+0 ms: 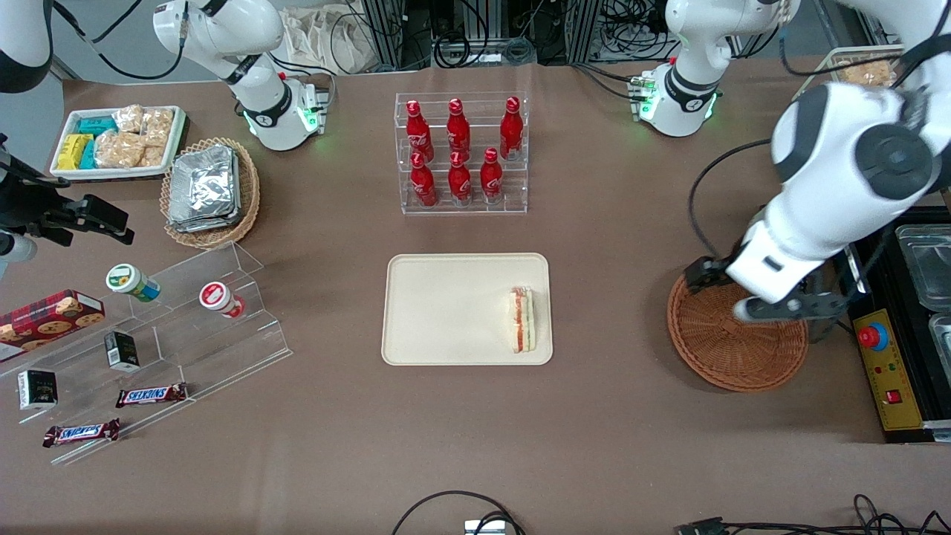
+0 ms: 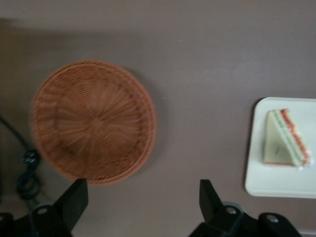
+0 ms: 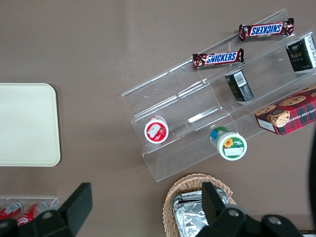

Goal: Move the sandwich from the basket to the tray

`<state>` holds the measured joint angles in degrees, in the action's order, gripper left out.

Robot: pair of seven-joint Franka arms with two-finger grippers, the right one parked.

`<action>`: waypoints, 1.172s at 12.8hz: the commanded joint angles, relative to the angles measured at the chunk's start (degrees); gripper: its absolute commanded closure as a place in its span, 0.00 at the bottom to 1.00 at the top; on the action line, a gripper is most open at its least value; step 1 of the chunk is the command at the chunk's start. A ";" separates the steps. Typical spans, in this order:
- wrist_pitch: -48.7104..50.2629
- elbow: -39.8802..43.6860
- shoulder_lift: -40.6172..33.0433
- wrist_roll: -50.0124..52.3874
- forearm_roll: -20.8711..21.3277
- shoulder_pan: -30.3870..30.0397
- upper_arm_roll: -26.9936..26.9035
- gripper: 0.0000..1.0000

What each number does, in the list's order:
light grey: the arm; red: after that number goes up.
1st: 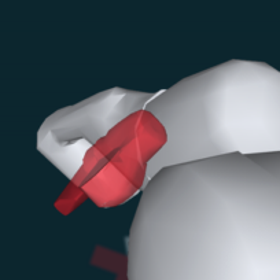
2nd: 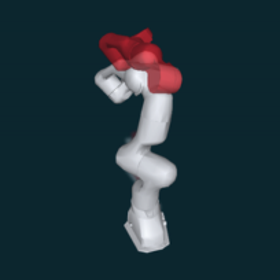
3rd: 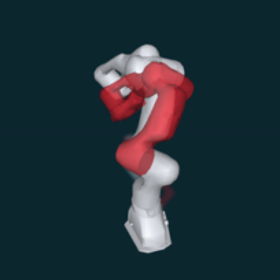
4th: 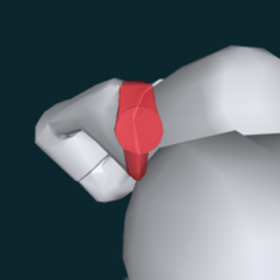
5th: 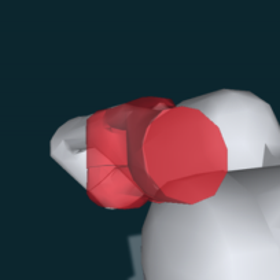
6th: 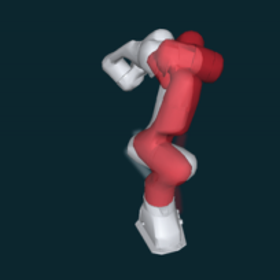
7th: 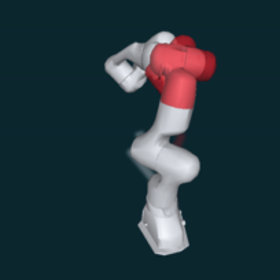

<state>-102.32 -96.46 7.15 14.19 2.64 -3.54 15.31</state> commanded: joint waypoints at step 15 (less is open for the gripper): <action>5.73 -5.58 -11.10 -5.93 -1.23 -3.31 -1.78 0.00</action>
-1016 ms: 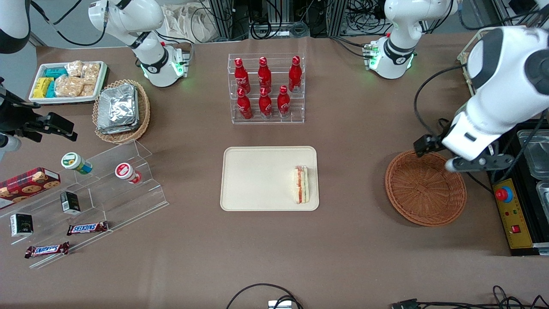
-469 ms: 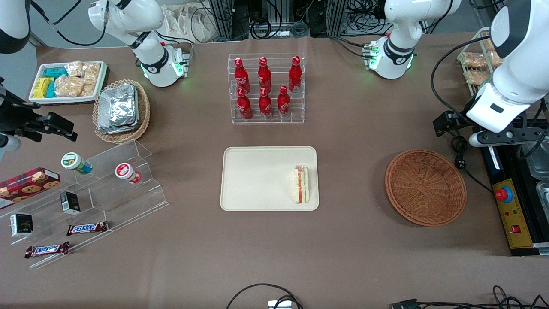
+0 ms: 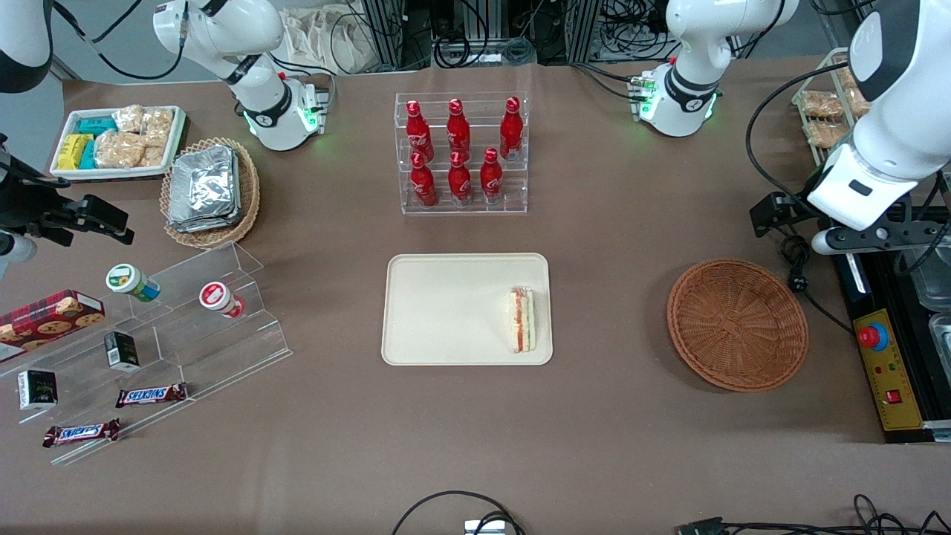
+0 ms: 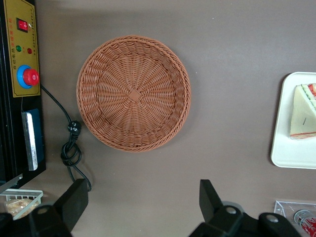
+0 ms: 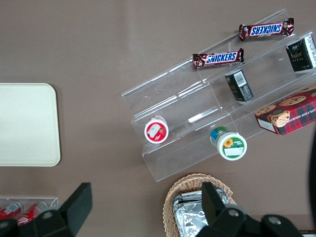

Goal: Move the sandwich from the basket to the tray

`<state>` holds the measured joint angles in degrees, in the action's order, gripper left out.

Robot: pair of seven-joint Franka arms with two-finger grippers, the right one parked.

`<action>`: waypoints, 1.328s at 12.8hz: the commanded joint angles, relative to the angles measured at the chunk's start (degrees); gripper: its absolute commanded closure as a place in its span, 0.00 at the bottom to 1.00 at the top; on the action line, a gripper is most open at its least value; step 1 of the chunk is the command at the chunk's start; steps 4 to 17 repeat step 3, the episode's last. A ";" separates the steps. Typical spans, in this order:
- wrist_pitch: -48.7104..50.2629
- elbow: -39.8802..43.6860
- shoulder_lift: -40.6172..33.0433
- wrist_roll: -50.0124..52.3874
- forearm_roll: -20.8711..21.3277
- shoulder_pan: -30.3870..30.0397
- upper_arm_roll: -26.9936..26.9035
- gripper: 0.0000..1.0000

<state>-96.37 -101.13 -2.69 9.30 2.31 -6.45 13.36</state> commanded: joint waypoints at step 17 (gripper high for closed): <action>-0.31 -0.91 -1.26 -1.03 -0.90 -0.31 0.26 0.00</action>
